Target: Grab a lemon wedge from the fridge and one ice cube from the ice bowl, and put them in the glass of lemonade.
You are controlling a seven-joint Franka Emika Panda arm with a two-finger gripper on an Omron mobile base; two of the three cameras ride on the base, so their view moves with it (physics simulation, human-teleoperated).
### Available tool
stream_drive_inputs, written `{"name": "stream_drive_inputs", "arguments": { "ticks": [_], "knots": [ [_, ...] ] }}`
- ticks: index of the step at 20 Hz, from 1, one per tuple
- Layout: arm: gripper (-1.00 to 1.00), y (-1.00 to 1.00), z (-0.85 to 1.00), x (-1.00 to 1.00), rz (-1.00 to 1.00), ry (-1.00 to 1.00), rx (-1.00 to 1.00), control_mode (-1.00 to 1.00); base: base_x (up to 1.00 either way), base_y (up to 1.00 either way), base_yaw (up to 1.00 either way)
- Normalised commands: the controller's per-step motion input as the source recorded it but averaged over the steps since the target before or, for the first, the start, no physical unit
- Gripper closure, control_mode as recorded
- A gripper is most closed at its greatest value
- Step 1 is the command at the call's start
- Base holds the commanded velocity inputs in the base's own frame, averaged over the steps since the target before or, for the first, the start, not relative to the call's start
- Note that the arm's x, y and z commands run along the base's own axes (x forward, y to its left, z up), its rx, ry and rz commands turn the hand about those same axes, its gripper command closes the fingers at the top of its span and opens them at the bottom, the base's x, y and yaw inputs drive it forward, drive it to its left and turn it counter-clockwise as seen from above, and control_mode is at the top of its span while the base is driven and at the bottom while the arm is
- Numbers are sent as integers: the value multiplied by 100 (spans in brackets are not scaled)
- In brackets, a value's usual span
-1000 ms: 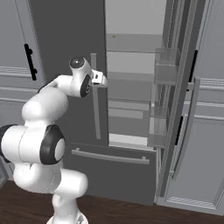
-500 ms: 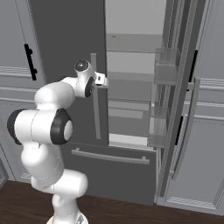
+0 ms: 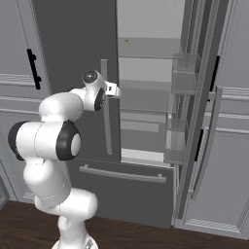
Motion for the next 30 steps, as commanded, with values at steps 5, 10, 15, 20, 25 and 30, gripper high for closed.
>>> {"name": "stream_drive_inputs", "arguments": {
  "ticks": [5, 10, 15, 20, 25, 30],
  "knots": [
    [100, 7, -11, 26, 0, 0, 0, -100, 0, 0, 0],
    [100, 8, 0, 18, 0, 2, 0, -100, 0, 0, 0],
    [100, 14, 0, 19, 0, 1, 0, -100, 0, 0, 0],
    [100, 54, 0, -2, 0, 3, 0, -100, 0, 0, 0],
    [100, 92, 19, -43, 0, 0, 0, -100, 0, 0, 0],
    [100, 99, 26, -70, 2, 0, 0, -100, 0, 0, 0]
  ]
}}
